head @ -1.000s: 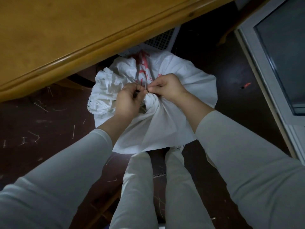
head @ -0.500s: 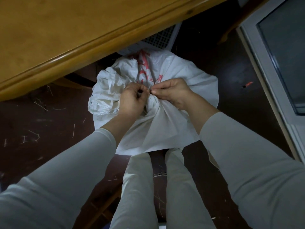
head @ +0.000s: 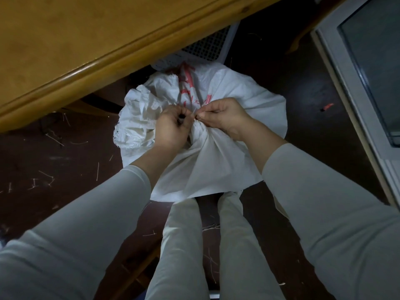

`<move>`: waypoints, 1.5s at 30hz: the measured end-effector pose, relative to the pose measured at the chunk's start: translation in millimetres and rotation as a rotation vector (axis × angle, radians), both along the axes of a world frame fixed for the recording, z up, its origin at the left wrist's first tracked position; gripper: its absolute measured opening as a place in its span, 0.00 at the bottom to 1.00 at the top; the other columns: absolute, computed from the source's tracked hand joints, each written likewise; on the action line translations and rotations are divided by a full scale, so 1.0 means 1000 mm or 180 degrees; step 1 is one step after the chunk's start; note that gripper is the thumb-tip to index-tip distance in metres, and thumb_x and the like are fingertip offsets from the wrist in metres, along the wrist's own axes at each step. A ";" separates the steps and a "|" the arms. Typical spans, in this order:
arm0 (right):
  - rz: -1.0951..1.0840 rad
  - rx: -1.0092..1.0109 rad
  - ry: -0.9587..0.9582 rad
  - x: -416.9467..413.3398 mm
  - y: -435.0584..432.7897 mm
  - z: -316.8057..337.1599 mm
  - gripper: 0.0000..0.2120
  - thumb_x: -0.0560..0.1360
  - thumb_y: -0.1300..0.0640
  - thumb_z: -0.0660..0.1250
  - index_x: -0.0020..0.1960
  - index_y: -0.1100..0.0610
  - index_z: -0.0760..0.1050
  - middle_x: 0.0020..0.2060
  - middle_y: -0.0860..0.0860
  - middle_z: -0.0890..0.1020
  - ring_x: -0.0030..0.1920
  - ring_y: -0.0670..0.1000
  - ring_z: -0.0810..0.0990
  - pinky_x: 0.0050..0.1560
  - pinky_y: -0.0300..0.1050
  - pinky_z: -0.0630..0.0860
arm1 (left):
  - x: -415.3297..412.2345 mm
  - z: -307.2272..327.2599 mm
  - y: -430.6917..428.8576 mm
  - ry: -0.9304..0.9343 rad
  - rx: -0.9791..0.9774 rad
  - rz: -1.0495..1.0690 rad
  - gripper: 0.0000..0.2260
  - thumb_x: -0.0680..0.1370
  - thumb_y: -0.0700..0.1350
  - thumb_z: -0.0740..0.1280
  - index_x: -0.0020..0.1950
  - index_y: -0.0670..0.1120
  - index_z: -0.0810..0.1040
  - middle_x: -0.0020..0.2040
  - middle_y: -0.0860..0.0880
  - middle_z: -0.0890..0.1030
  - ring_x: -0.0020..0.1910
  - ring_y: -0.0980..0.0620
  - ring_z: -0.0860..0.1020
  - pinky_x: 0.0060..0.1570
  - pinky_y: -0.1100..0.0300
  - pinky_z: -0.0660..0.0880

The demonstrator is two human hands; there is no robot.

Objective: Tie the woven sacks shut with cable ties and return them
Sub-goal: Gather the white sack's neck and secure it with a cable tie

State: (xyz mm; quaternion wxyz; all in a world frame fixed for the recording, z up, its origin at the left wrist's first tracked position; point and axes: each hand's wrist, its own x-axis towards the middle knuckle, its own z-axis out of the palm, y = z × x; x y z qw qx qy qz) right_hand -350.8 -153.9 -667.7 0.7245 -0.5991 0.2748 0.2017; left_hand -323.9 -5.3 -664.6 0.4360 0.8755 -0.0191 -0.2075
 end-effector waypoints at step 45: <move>-0.0887 0.0973 0.0494 -0.012 -0.005 -0.001 0.06 0.73 0.73 0.63 0.45 0.66 0.78 0.31 0.53 0.85 0.36 0.46 0.84 0.44 0.36 0.81 | 0.008 -0.003 -0.015 0.0199 0.0250 -0.0354 0.08 0.71 0.46 0.69 0.43 0.43 0.83 0.46 0.46 0.81 0.50 0.46 0.79 0.60 0.47 0.73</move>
